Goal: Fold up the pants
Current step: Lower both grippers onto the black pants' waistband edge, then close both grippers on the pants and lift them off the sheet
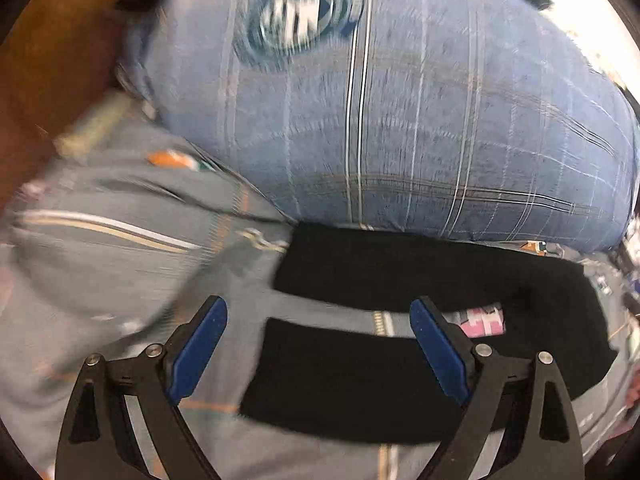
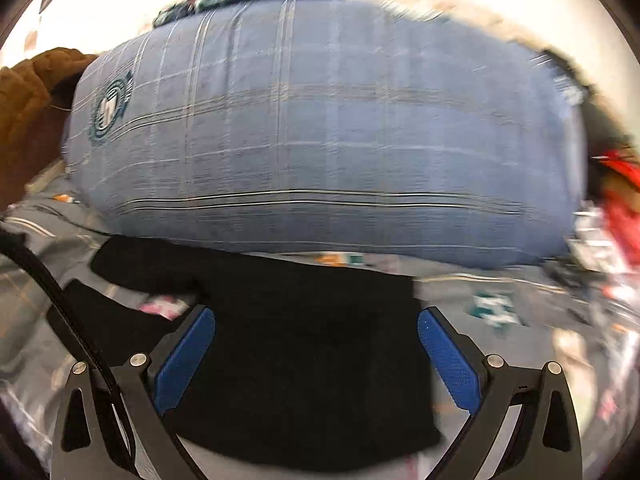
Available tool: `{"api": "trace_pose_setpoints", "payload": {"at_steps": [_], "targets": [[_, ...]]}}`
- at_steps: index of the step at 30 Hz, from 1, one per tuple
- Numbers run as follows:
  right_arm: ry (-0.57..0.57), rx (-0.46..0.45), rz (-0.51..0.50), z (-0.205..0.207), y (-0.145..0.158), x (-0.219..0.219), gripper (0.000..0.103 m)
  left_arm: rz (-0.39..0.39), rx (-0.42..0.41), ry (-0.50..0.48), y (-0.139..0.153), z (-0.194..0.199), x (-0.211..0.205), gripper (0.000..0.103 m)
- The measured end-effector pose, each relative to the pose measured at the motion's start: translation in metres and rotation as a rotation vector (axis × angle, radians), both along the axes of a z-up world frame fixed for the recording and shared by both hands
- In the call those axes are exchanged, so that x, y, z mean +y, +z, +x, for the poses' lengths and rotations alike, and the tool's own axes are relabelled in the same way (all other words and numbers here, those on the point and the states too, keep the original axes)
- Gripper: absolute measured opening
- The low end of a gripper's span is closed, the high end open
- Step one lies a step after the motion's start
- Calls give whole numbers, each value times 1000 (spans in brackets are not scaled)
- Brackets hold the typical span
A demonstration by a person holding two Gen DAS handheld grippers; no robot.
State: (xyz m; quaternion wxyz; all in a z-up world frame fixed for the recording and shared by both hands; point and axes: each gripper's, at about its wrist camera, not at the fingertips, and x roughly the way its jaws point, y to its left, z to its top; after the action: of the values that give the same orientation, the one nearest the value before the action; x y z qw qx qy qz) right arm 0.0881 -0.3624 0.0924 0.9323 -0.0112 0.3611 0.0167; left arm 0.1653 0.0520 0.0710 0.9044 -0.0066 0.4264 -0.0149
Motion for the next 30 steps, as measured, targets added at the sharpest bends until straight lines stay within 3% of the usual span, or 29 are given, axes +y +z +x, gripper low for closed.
{"api": "trace_pose_setpoints", "payload": {"at_steps": [4,7,13,19,22,24,25,26,28,30], "targets": [[120,157,110,76,-33,12,101,-80,123,-28,-28,64,7,85],[186,249,173,118,-56,15,96,-119,159,-39,-54,89,6,83],[281,368,273,194,-96,26,96,-119,226,-55,-85,143,9,83],[358,466,248,227,-126,48,93,-172,313,-103,-114,172,7,83],[367,476,223,228,-132,52,91,-128,316,-134,-123,176,-1,83],[378,471,195,226,-133,56,91,-130,309,-162,-123,177,-4,67],[382,474,176,226,-137,60,91,-122,313,-159,-124,177,-5,41],[383,478,160,225,-140,61,89,-107,315,-144,-126,180,-4,24],[383,458,128,221,-142,64,86,-111,310,-134,-140,195,-2,11],[380,447,133,218,-140,67,69,-138,301,-126,-138,201,2,11]]}}
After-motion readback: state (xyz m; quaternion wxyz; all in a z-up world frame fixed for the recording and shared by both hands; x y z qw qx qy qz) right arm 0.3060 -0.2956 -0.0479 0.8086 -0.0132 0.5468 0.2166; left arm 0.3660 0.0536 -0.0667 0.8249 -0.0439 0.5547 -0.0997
